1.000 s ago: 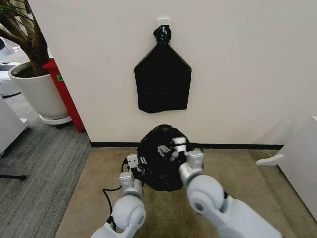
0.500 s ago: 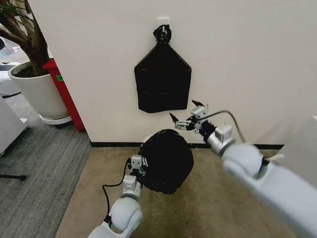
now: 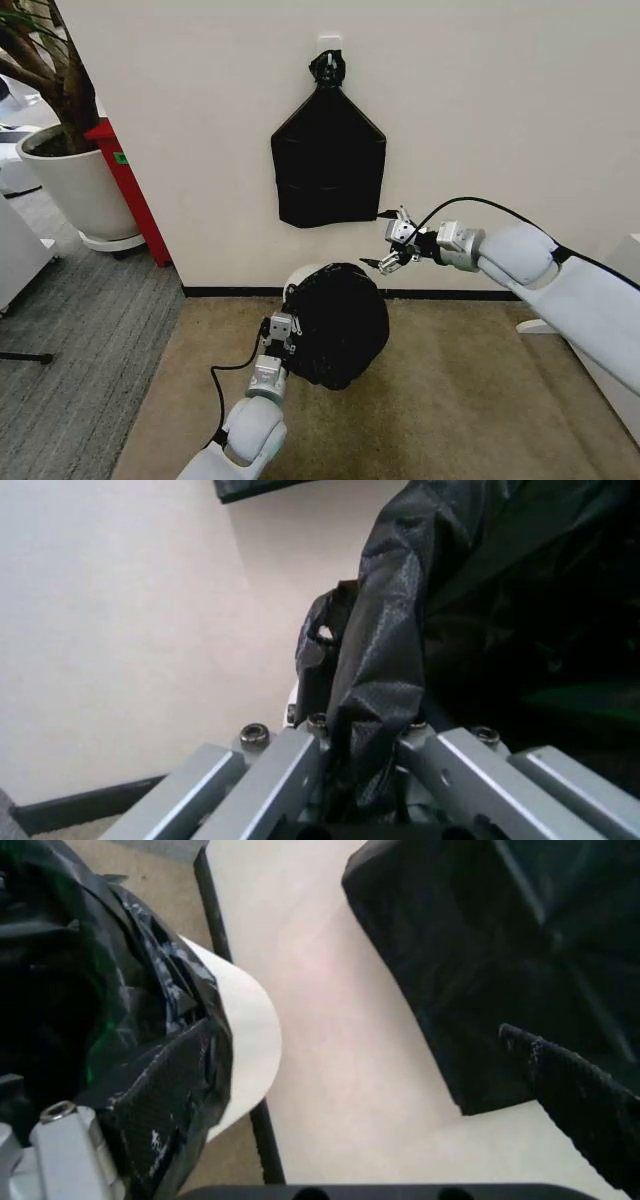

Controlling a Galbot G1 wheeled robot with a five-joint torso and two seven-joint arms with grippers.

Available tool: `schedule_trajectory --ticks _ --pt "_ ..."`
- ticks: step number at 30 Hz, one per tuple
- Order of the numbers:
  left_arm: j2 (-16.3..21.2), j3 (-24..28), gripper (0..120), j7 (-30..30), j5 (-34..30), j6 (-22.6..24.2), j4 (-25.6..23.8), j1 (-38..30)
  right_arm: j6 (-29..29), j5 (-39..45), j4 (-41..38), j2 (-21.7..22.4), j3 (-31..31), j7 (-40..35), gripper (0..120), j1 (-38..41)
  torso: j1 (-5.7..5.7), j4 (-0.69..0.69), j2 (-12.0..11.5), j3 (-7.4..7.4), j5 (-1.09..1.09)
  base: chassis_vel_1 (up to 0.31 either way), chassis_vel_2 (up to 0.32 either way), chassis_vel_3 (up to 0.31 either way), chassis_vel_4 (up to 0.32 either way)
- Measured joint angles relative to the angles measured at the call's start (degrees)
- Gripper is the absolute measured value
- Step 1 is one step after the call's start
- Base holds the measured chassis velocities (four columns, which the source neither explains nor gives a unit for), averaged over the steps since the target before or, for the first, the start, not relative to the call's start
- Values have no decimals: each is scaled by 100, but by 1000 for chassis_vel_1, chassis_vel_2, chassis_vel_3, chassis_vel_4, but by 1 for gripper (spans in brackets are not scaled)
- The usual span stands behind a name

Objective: Place the garbage bag over the trash bin.

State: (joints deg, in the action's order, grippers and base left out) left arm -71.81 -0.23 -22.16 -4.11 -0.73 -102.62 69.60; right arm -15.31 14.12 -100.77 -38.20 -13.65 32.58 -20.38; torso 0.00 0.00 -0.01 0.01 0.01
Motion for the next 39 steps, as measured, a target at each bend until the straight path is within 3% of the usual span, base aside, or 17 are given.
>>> schedule_trajectory --ticks 26,39 --pt "-36 82 1 13 206 2 -199 146 183 -329 516 -341 -620 97 100 278 0 -1 0 -1 -3 0 0 0 0" --pt "-13 152 1 127 606 -167 -456 502 277 -373 1351 -1073 -1209 118 100 991 0 0 0 -1 -4 0 0 0 0"
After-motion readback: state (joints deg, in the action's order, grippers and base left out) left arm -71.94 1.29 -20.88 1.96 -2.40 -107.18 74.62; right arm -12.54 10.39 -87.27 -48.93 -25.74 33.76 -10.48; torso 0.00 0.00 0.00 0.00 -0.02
